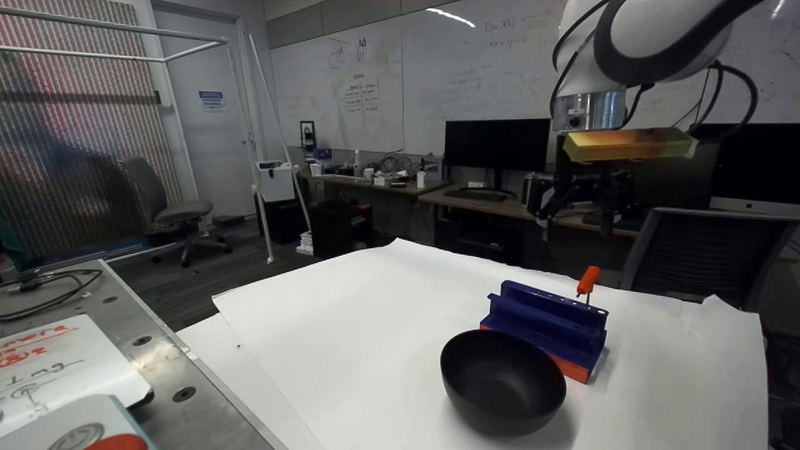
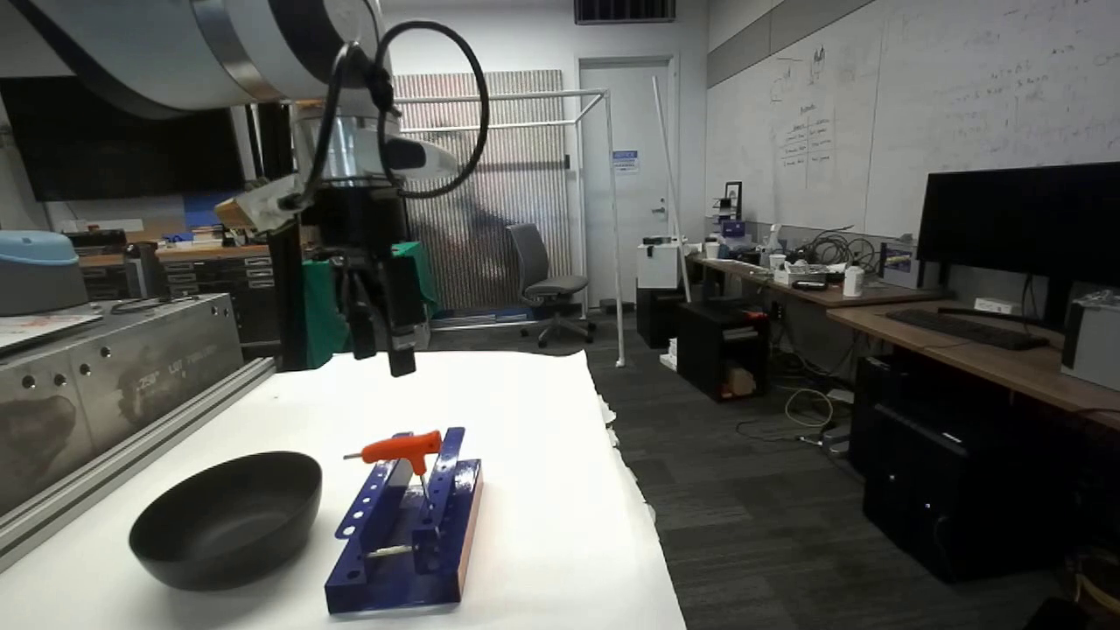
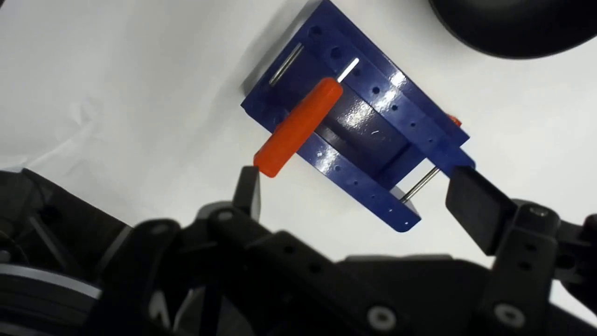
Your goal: Remove the wrench from the tool box and put it in the bowl
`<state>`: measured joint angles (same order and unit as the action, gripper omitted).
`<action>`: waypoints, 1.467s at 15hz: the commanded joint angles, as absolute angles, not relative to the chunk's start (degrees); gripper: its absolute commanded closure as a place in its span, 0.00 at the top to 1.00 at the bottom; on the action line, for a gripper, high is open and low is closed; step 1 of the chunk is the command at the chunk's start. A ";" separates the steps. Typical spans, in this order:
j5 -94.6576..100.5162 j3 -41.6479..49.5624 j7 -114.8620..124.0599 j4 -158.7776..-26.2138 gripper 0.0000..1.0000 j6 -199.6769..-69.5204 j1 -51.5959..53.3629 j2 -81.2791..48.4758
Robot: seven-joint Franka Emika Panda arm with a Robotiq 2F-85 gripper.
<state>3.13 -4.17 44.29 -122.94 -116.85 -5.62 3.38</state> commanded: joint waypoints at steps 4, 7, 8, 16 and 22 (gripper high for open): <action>-2.52 0.71 54.49 -121.04 1.00 -117.67 -4.81 -2.92; -3.91 2.04 55.40 -121.29 1.00 -119.35 -4.83 -5.17; -4.77 2.32 54.93 -121.28 0.75 -119.72 -4.81 -5.87; -5.92 2.85 55.94 -123.43 0.20 -119.43 -4.06 -4.62; 0.07 2.21 61.08 -124.80 0.07 -118.06 -2.91 4.21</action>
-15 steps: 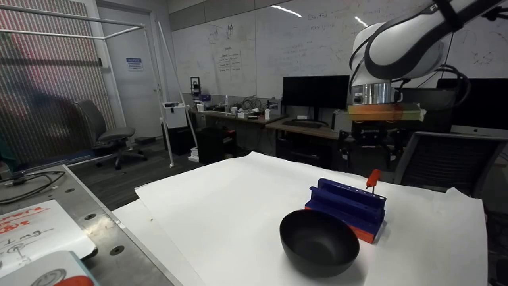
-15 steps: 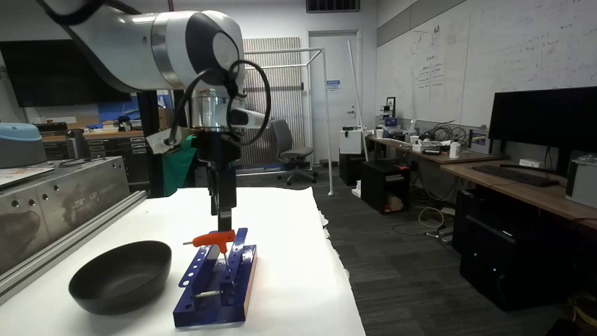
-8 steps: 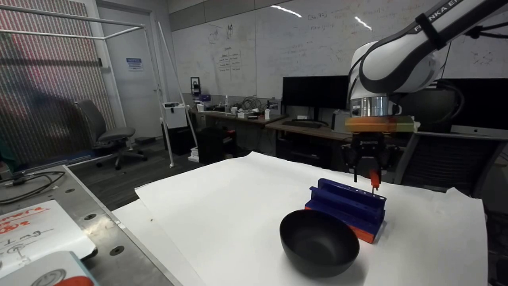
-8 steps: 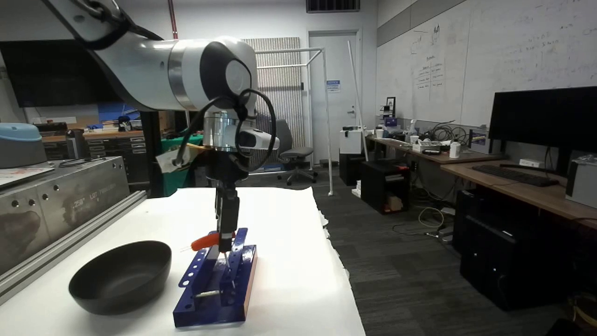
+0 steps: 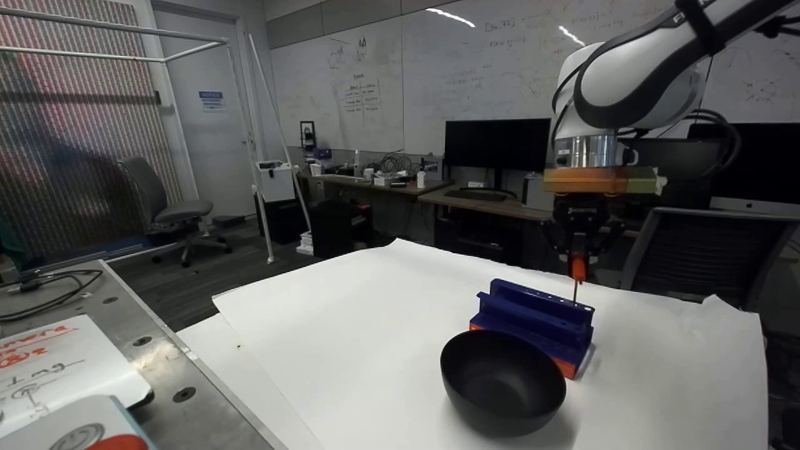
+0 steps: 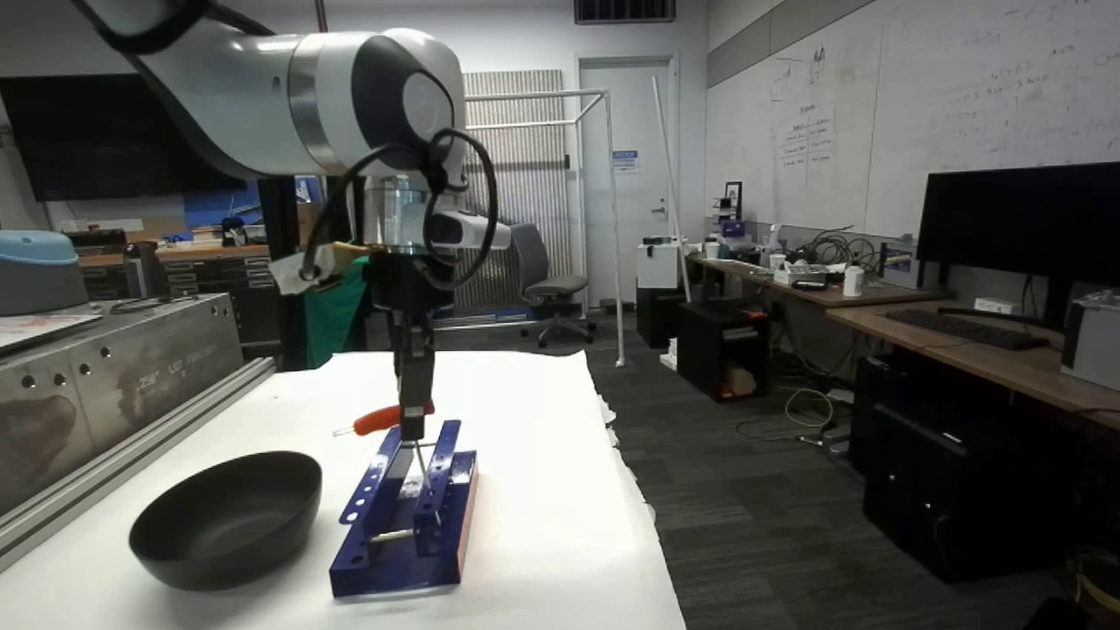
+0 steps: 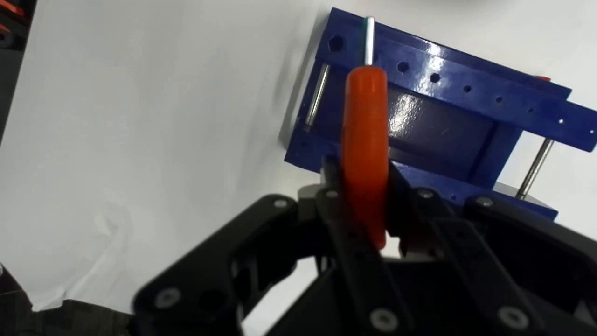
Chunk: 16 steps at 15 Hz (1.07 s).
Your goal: Remove the wrench from the tool box and put it in the bowl
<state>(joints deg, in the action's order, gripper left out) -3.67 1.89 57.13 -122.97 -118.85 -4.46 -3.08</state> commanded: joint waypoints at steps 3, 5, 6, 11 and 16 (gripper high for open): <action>0.65 0.50 57.98 -123.79 0.06 -116.57 -2.08 10.14; -3.47 -0.11 51.93 -122.62 0.06 -117.10 -1.17 12.17; -5.30 -0.25 49.76 -122.12 0.06 -117.45 -0.77 12.39; -21.18 0.13 34.26 -122.49 0.06 -118.87 1.41 7.19; -30.16 -2.26 20.00 -121.98 0.06 -116.43 3.16 -3.81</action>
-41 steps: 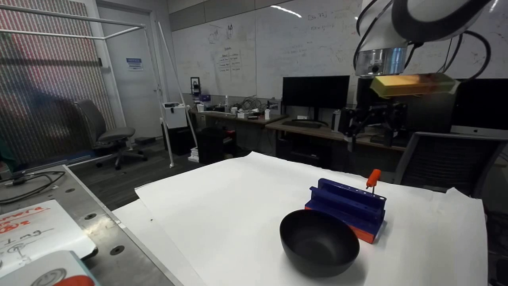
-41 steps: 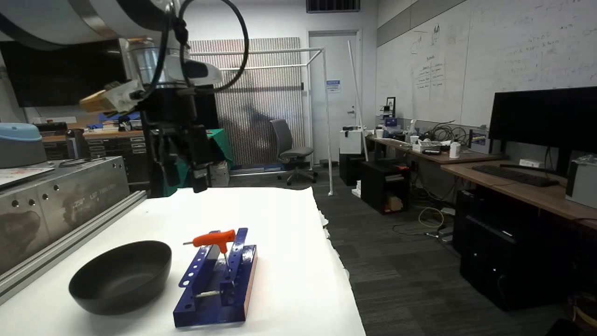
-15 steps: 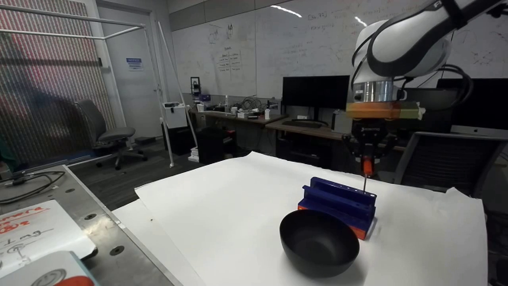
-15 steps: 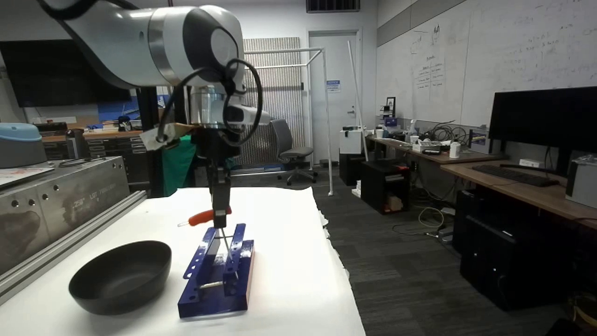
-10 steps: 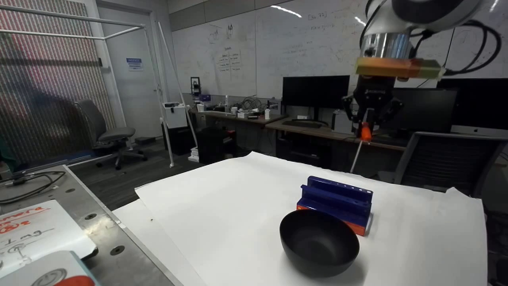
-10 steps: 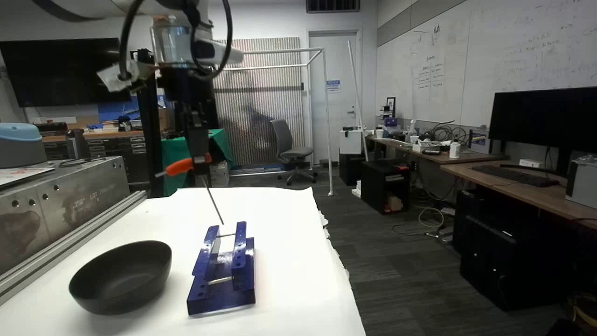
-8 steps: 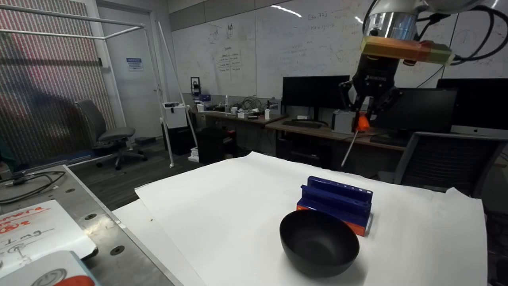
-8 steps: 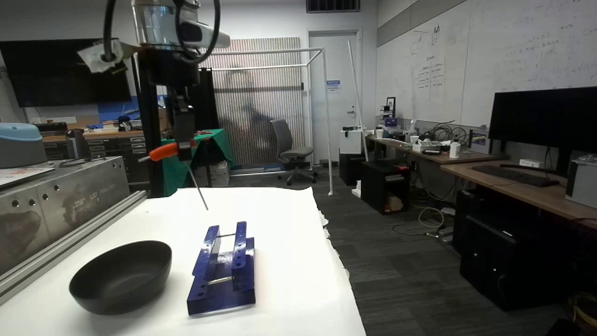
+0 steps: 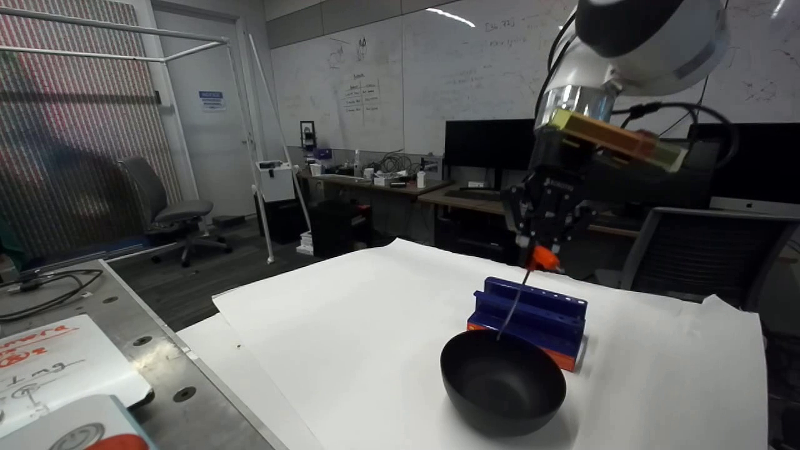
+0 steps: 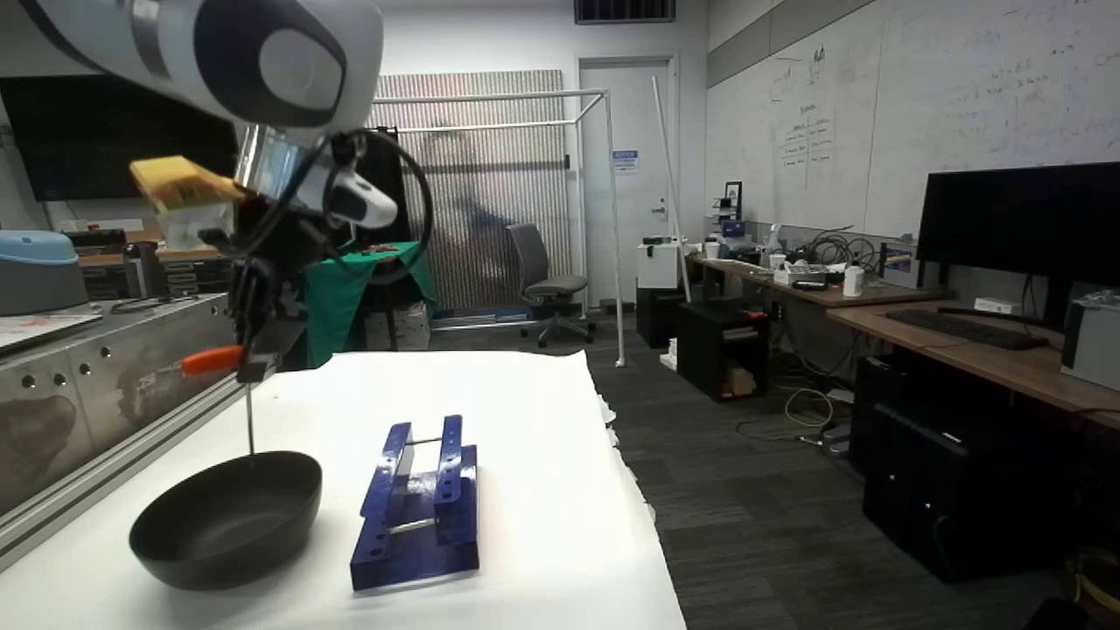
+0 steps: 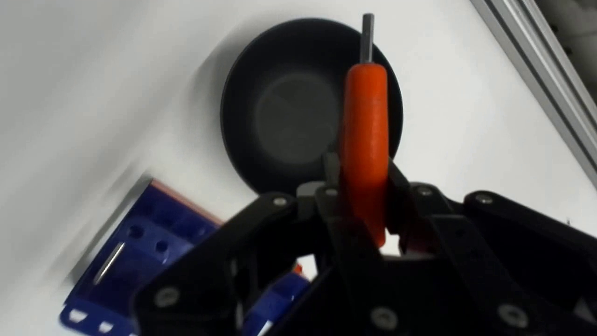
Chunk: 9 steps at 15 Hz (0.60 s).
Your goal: Remove the wrench from the tool box and put it in the bowl
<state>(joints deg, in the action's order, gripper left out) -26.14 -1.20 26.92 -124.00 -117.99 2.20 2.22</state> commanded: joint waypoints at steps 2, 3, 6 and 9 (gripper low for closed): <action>-30.87 -3.16 17.55 -121.09 0.06 -115.25 3.36 -8.03; -30.79 -3.56 16.90 -120.76 0.06 -115.05 3.42 -9.79; -29.85 -4.10 15.95 -119.56 0.09 -115.25 3.41 -13.51; -29.43 -3.98 15.79 -117.83 0.47 -114.13 3.36 -14.29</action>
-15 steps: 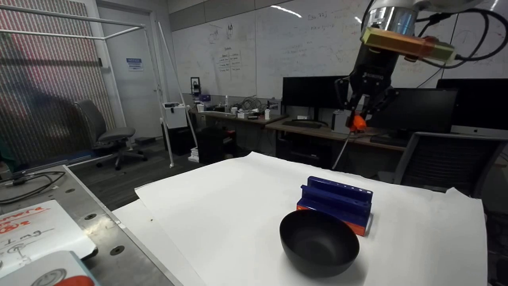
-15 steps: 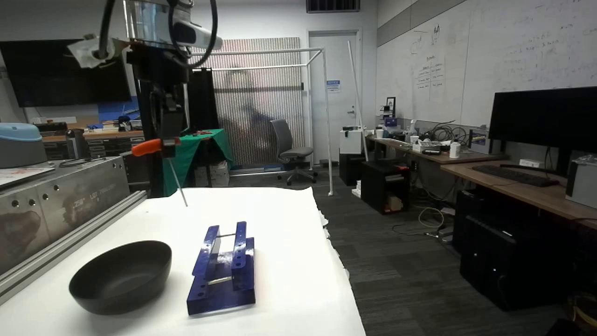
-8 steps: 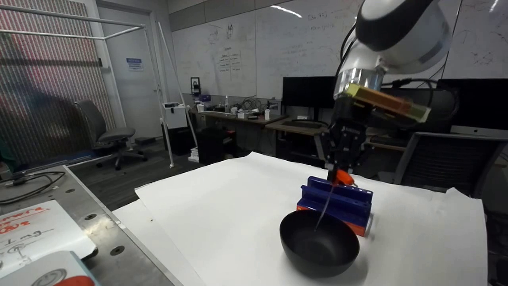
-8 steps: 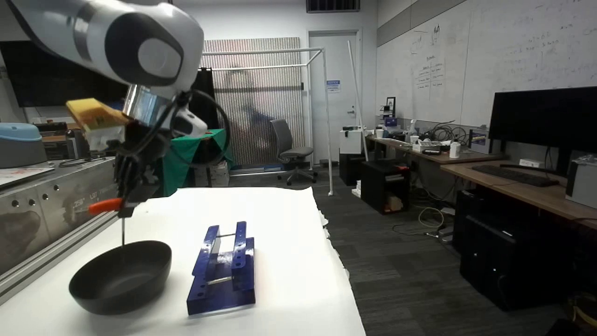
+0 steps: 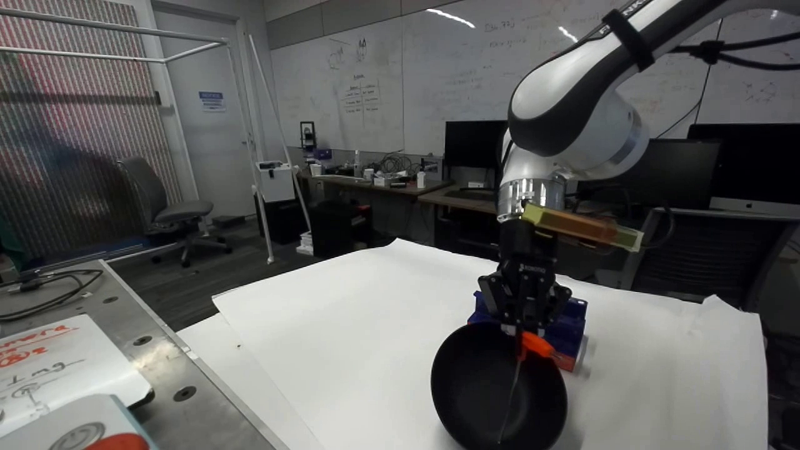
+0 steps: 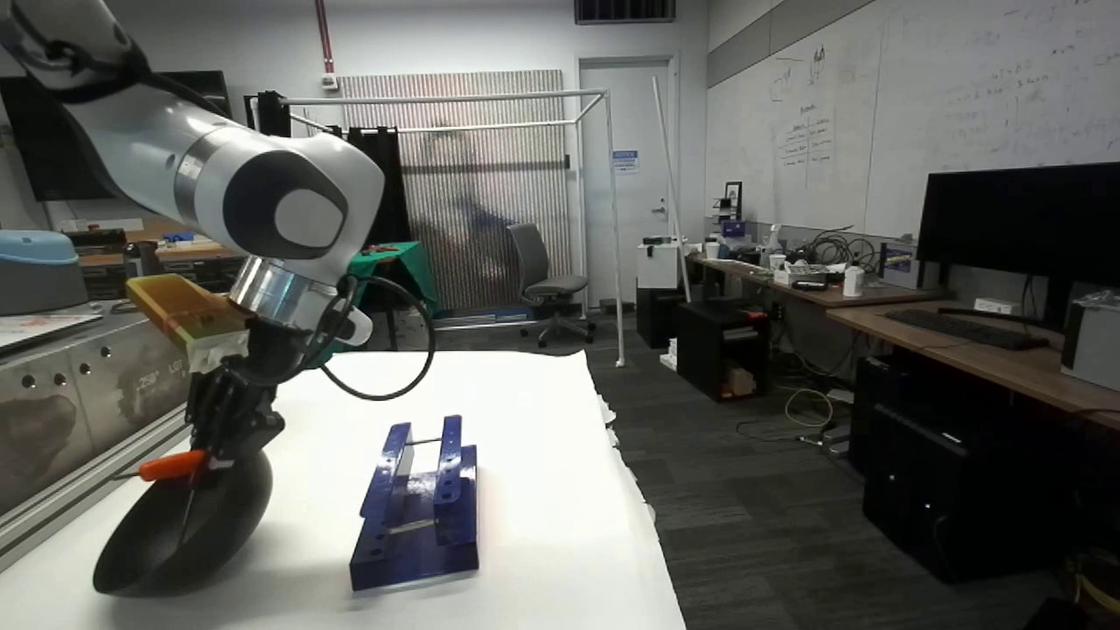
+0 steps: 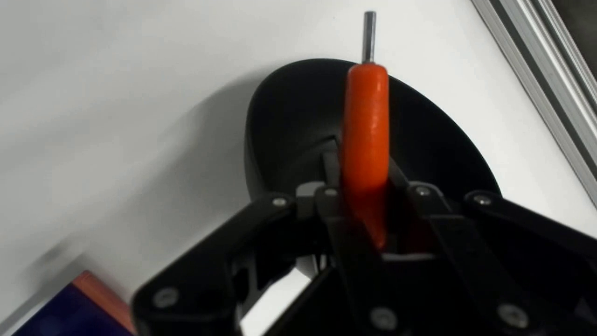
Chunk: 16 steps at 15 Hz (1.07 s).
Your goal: Remove the wrench from the tool box and put it in the bowl
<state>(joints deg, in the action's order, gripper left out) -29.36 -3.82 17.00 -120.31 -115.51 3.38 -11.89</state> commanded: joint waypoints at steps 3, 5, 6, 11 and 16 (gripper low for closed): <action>-29.22 -3.88 15.69 -117.19 0.68 -113.73 3.26 -14.89; -29.20 -3.85 15.75 -116.75 0.84 -113.47 3.21 -15.14; -29.07 -3.81 15.82 -116.58 0.90 -113.30 3.20 -15.03; -27.57 -3.58 16.57 -116.09 1.00 -113.08 3.44 -12.96; -21.86 -3.60 18.31 -115.28 1.00 -107.03 3.86 -6.11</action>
